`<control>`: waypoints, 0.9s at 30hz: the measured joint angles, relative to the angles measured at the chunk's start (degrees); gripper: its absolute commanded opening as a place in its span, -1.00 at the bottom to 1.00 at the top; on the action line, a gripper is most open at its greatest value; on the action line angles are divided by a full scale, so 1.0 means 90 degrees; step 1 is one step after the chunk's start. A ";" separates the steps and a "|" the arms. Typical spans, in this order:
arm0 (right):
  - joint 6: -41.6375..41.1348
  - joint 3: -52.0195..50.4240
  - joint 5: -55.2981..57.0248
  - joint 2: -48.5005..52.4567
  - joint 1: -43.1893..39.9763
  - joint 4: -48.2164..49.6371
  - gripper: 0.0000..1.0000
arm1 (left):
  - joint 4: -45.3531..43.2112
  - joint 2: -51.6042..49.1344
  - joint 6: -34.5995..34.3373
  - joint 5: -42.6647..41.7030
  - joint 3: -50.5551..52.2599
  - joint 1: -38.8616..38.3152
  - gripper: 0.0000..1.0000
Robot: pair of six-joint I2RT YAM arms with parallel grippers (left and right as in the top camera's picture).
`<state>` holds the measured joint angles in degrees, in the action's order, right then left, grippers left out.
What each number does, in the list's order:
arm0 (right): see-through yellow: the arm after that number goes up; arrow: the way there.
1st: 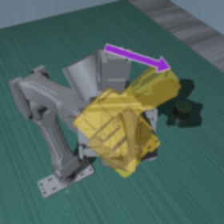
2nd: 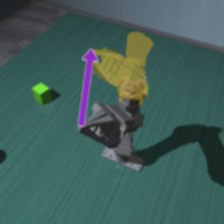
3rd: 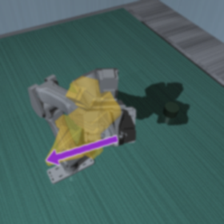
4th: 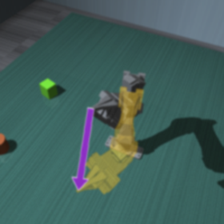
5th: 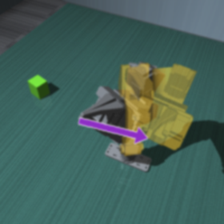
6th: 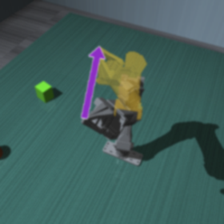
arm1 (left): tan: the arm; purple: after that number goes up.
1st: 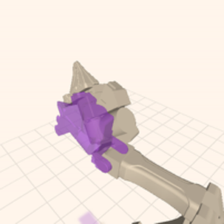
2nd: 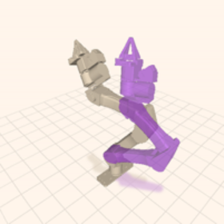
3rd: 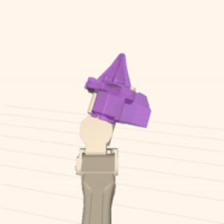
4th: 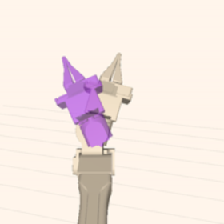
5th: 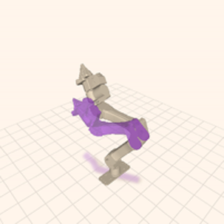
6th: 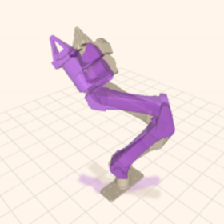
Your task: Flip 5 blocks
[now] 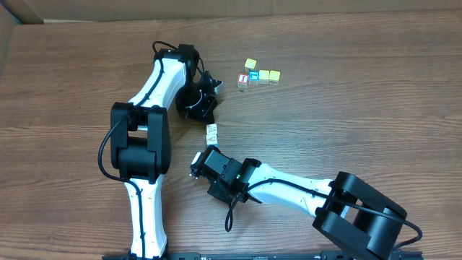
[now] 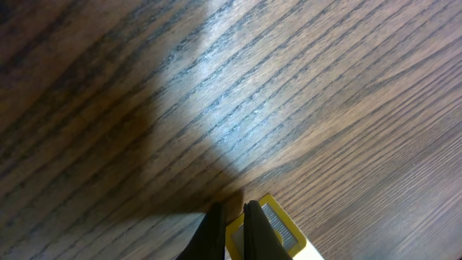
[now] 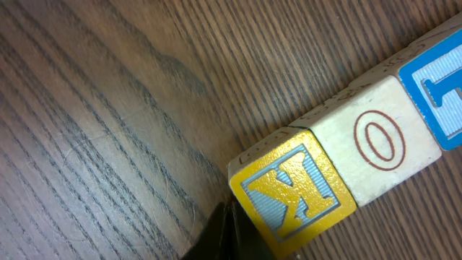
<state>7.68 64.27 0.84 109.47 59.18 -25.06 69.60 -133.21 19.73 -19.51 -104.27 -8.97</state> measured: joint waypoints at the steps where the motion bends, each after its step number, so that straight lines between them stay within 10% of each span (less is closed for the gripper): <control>1: 0.0000 0.0000 0.0002 0.0000 0.0000 0.0000 -0.92 | 0.0000 0.0000 0.0000 -0.0002 0.0000 0.0000 -0.92; 27: -0.0333 0.0000 0.0002 0.0000 -0.0029 0.0039 -0.92 | -0.0095 0.0000 0.0051 -0.0146 0.0000 0.0000 -0.92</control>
<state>4.69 64.27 0.86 109.47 58.92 -24.71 68.75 -133.21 20.18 -20.82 -104.27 -8.97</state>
